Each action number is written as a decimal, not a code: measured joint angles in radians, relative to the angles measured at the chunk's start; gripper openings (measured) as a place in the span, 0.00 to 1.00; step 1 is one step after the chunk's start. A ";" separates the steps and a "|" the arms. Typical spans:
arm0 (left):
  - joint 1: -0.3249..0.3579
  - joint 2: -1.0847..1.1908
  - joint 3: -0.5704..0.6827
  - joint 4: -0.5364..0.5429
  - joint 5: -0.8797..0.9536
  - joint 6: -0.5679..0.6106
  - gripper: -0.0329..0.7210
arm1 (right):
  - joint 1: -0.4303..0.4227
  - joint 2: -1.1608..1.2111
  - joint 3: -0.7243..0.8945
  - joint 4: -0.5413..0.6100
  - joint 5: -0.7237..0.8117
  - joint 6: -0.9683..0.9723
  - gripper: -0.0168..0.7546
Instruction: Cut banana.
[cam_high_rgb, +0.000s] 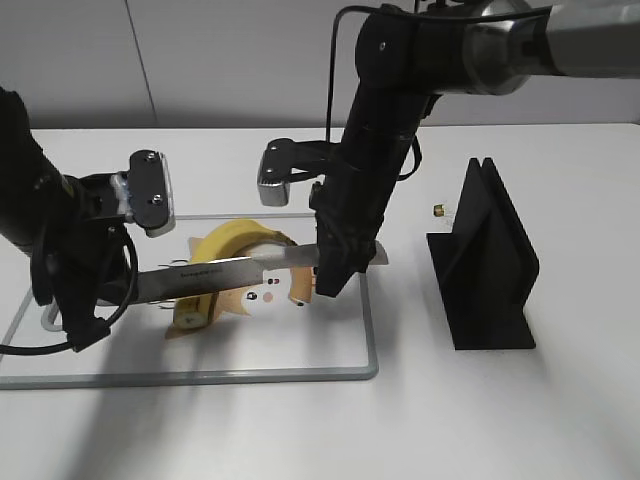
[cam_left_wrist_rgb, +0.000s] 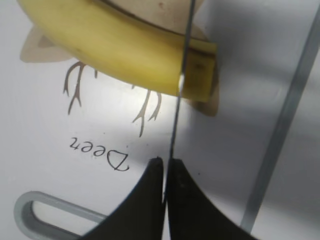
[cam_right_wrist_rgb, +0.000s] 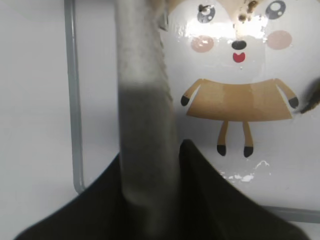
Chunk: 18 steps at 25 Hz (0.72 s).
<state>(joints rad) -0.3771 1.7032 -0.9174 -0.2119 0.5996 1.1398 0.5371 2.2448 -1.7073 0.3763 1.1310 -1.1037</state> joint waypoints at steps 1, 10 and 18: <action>0.000 0.009 0.000 -0.004 -0.001 0.000 0.04 | 0.000 0.002 0.000 -0.002 0.000 0.001 0.29; 0.000 0.012 0.000 -0.011 -0.004 0.000 0.04 | 0.000 0.002 0.000 -0.004 -0.019 -0.011 0.29; 0.000 0.013 0.000 -0.011 -0.011 -0.003 0.03 | -0.003 0.049 0.000 -0.005 -0.023 -0.057 0.29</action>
<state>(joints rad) -0.3771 1.7164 -0.9174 -0.2229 0.5887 1.1365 0.5339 2.2933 -1.7073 0.3709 1.1075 -1.1606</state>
